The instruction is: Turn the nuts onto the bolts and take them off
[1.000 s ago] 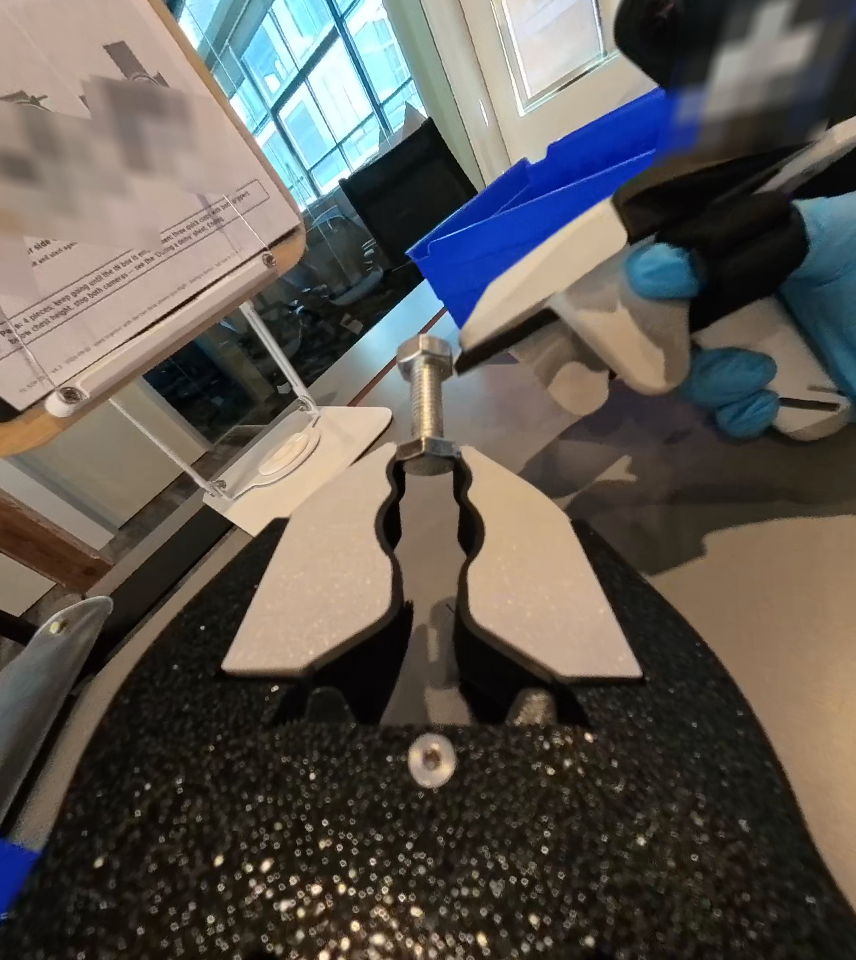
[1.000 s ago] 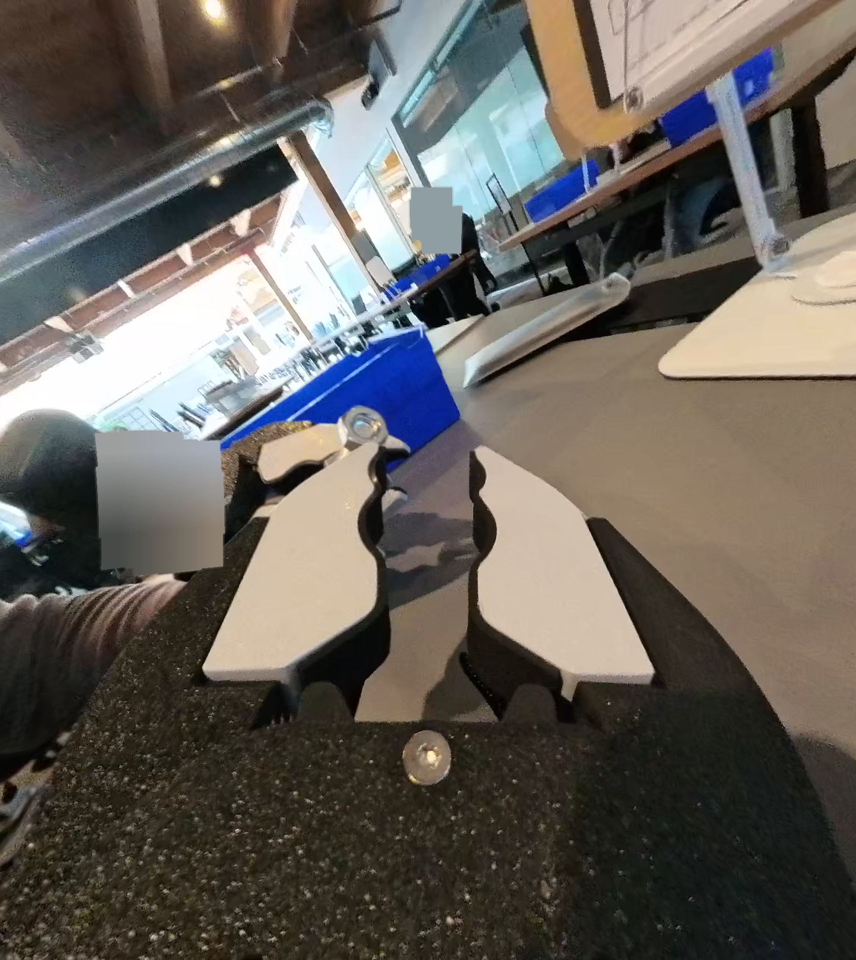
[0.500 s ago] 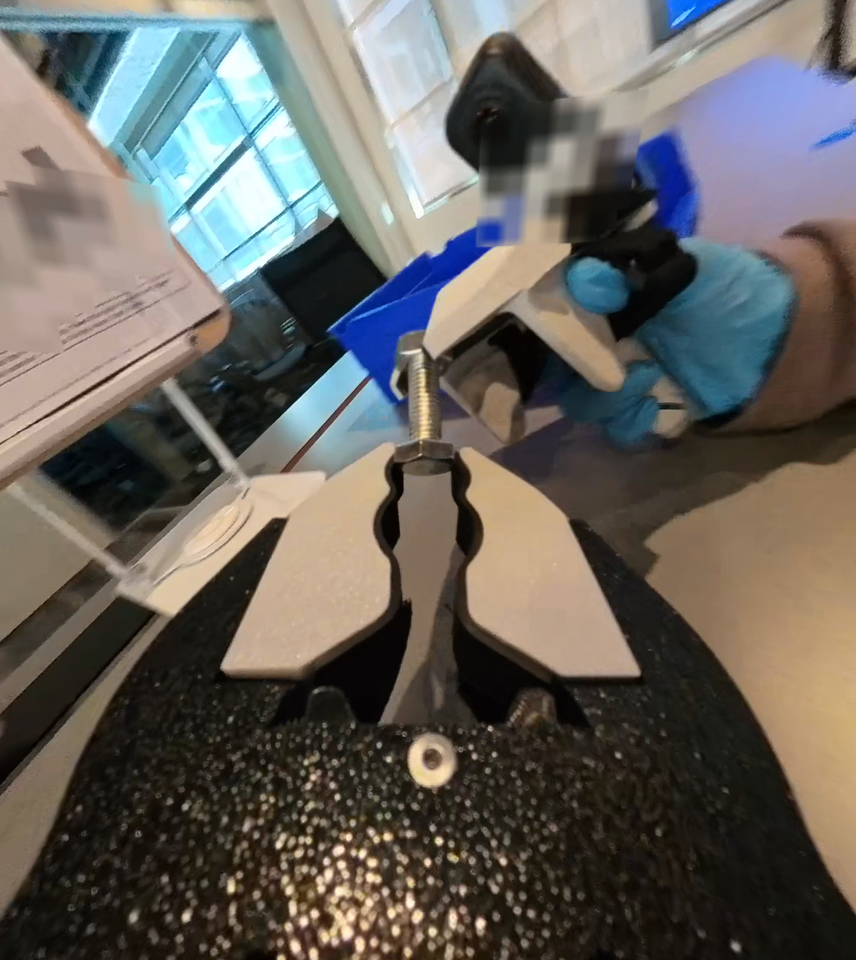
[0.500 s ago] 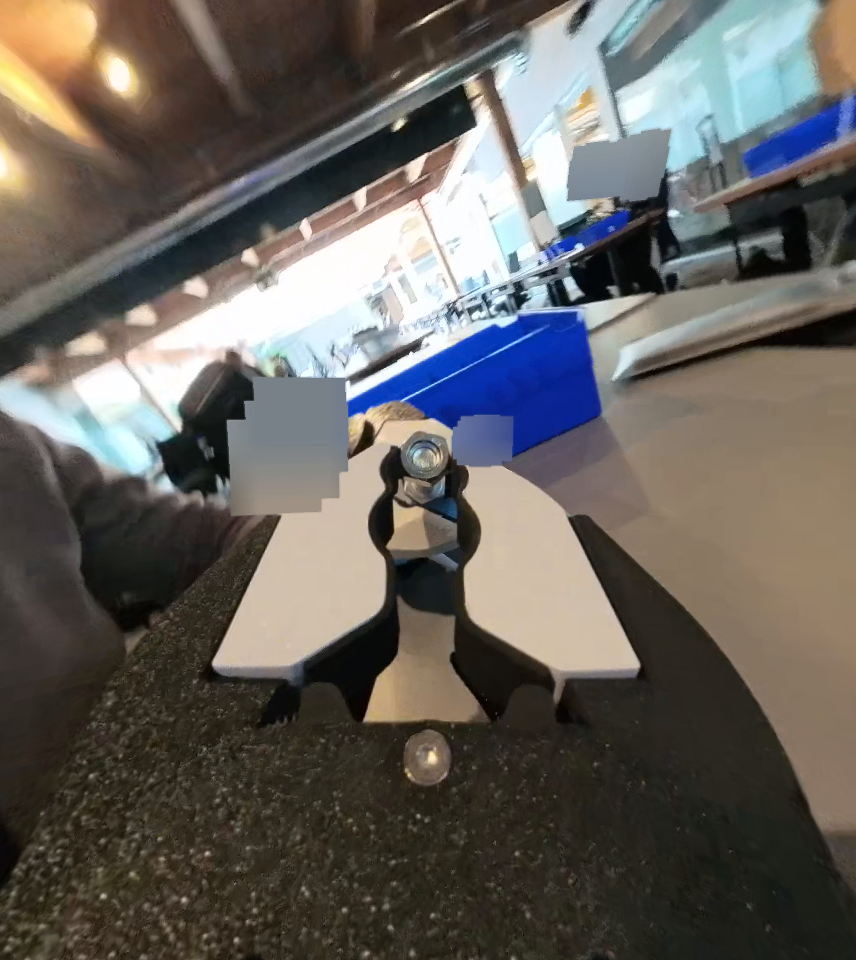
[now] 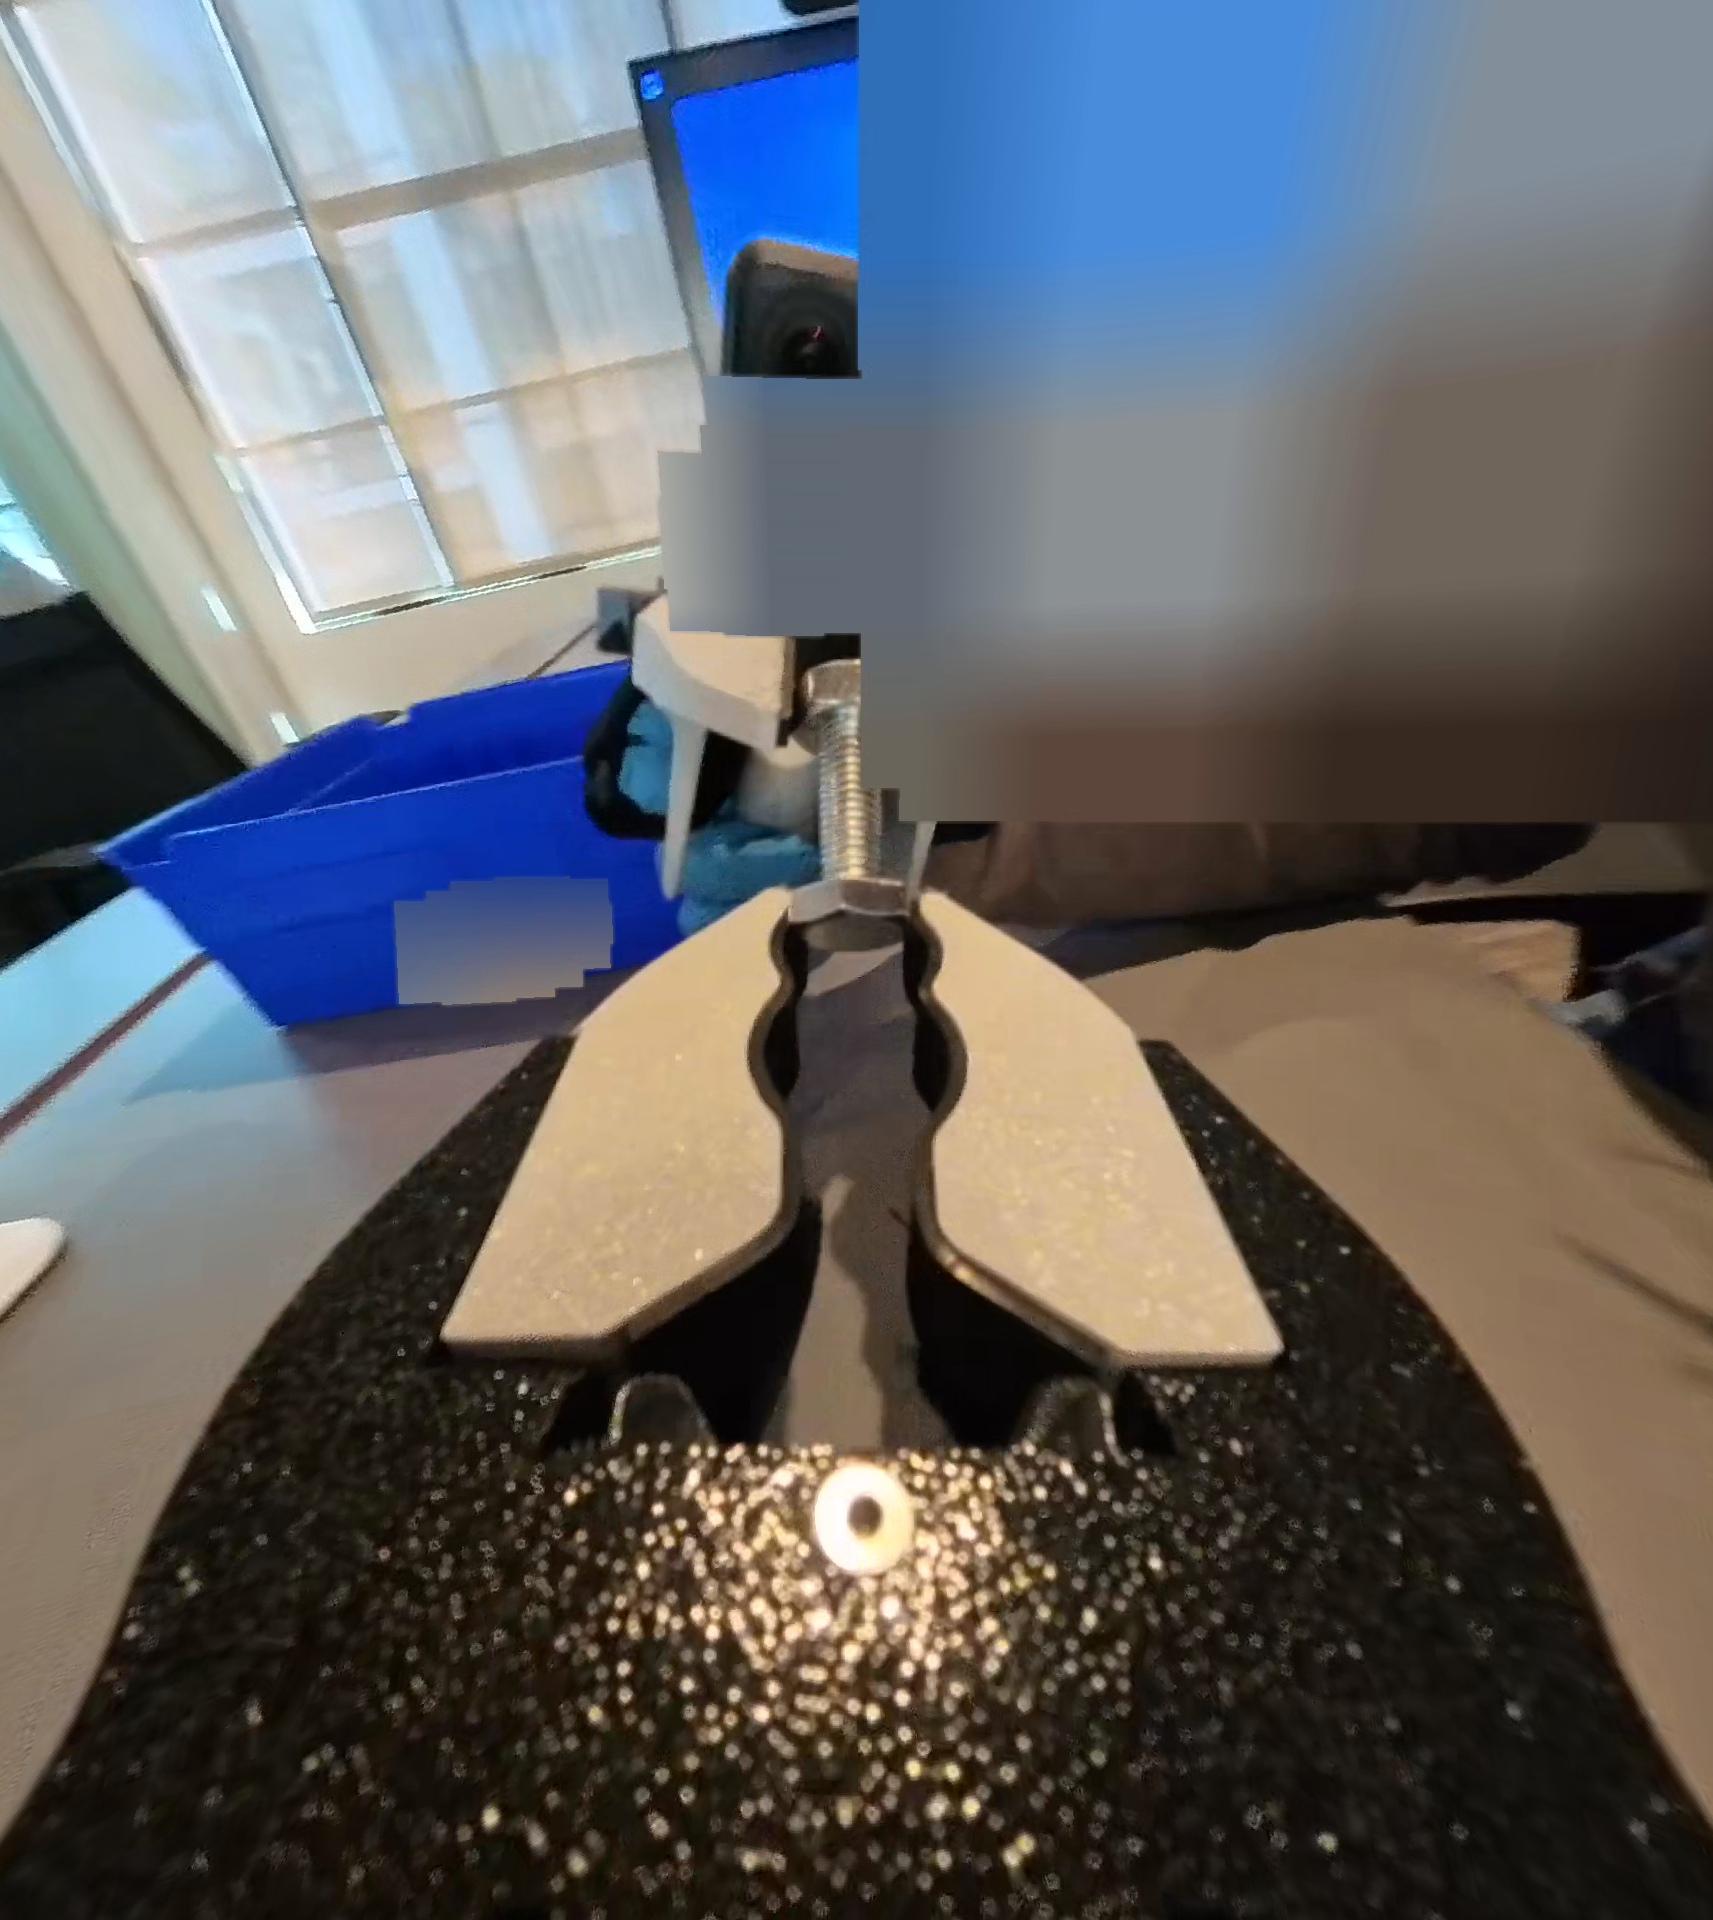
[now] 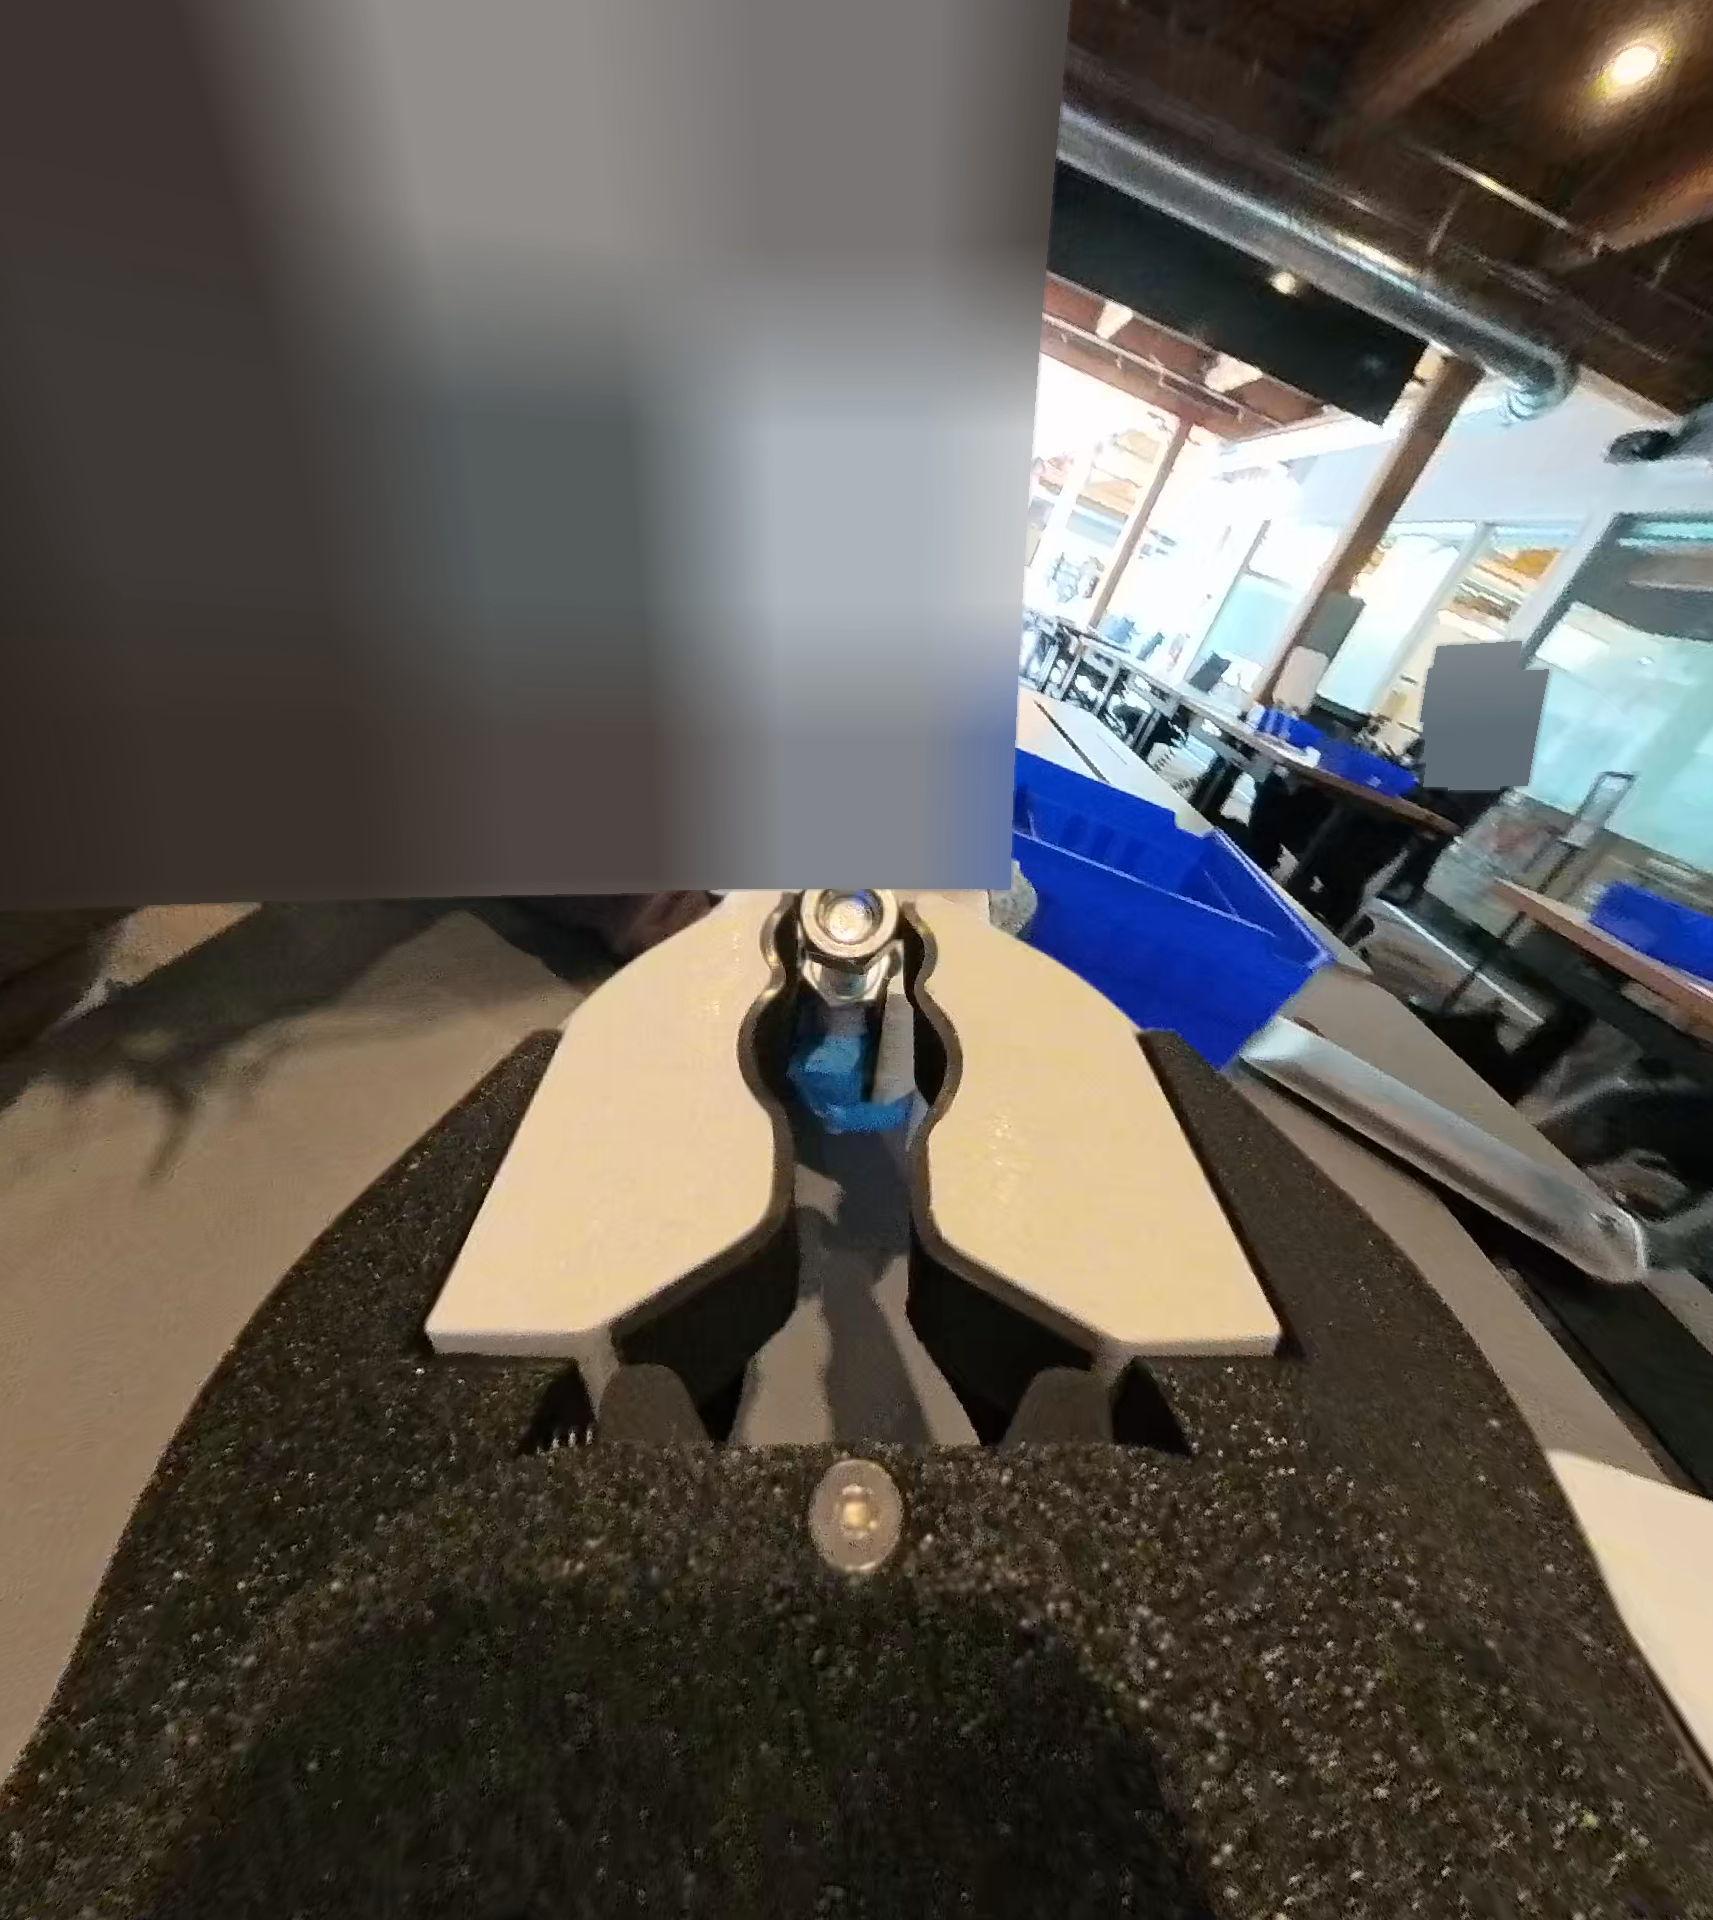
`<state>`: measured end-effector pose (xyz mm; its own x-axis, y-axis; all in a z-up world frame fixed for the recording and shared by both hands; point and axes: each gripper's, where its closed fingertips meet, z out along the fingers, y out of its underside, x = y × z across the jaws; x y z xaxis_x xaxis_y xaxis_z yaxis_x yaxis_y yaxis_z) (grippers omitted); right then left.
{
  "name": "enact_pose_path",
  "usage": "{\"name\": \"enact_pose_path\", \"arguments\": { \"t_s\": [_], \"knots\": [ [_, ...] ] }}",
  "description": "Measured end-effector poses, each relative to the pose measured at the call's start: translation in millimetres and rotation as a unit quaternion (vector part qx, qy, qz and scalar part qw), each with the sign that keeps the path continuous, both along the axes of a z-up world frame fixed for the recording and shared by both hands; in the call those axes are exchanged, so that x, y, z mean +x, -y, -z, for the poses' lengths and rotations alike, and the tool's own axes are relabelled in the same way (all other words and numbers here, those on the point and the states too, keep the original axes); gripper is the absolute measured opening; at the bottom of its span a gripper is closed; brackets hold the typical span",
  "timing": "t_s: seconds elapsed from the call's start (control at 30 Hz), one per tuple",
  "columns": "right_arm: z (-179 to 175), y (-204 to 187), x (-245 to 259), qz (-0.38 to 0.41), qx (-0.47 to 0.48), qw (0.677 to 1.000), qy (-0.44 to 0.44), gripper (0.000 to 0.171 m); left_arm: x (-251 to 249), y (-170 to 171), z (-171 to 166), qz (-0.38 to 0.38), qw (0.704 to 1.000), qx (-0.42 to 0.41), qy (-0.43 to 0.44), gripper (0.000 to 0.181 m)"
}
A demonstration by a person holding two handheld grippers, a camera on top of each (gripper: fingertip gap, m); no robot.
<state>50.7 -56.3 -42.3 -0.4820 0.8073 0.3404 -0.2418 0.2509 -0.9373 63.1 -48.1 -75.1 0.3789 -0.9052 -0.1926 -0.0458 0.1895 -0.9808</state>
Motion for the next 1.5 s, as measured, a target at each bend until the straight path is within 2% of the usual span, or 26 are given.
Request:
{"name": "enact_pose_path", "arguments": {
  "t_s": [0.13, 0.27, 0.33, 0.4, 0.5, 0.57, 0.63, 0.83, 0.9, 1.03, 1.1, 1.17, 1.27, 1.4, 1.5],
  "knots": [
    [-4.4, 3.3, 1.9, -0.022, -0.022, 0.999, -0.014, 0.018, 1.4, 7.0, -6.5, 0.045, 0.997, -0.043, 0.04, 0.017],
    [-6.5, -2.0, -3.3, 0.001, -0.039, 0.999, -0.022, 0.019, -3.6, 0.3, -8.2, 0.017, 0.998, -0.032, 0.046, 0.017],
    [-8.7, -9.2, -6.8, 0.024, -0.061, 0.997, -0.026, 0.022, -9.1, -9.4, -7.8, -0.032, 0.999, -0.009, 0.039, 0.017],
    [-14.1, -22.3, -10.4, 0.059, -0.104, 0.992, -0.033, 0.047, -21.4, -25.1, -5.7, -0.111, 0.993, 0.019, 0.026, 0.017],
    [-15.0, -45.9, -16.2, 0.107, -0.182, 0.977, -0.018, 0.056, -46.8, -49.3, 0.3, -0.246, 0.967, 0.063, -0.03, 0.017],
    [-8.9, -56.6, -21.8, 0.129, -0.238, 0.963, 0.015, 0.062, -56.7, -58.0, 6.0, -0.304, 0.945, 0.094, -0.08, 0.017],
    [3.0, -58.2, -28.1, 0.131, -0.276, 0.949, 0.072, 0.059, -59.4, -61.7, 9.9, -0.335, 0.926, 0.125, -0.124, 0.018],
    [21.3, -61.6, -30.9, 0.123, -0.355, 0.912, 0.167, 0.031, -52.0, -61.3, 16.6, -0.354, 0.891, 0.194, -0.211, 0.017],
    [25.8, -57.4, -29.6, 0.112, -0.349, 0.911, 0.191, 0.018, -49.8, -60.1, 17.2, -0.349, 0.89, 0.198, -0.216, 0.017],
    [27.5, -52.3, -26.0, 0.109, -0.303, 0.925, 0.202, 0.018, -43.6, -54.9, 19.0, -0.308, 0.913, 0.185, -0.196, 0.017],
    [26.7, -46.0, -22.4, 0.101, -0.228, 0.951, 0.181, 0.017, -38.6, -50.5, 19.7, -0.275, 0.93, 0.171, -0.177, 0.017],
    [24.7, -39.1, -18.5, 0.099, -0.124, 0.98, 0.124, 0.017, -33.3, -46.4, 20.8, -0.248, 0.941, 0.16, -0.164, 0.017],
    [24.0, -28.6, -11.7, 0.096, 0.024, 0.994, 0.052, 0.017, -25.5, -40.1, 22.4, -0.217, 0.951, 0.156, -0.159, 0.017],
    [21.7, -21.8, -7.1, 0.077, 0.067, 0.994, 0.034, 0.017, -18.2, -30.1, 19.6, -0.16, 0.973, 0.119, -0.117, 0.017],
    [20.0, -19.7, -8.6, 0.076, 0.067, 0.995, 0.024, 0.017, -18.3, -28.4, 19.0, -0.148, 0.978, 0.106, -0.104, 0.017]
  ]
}}
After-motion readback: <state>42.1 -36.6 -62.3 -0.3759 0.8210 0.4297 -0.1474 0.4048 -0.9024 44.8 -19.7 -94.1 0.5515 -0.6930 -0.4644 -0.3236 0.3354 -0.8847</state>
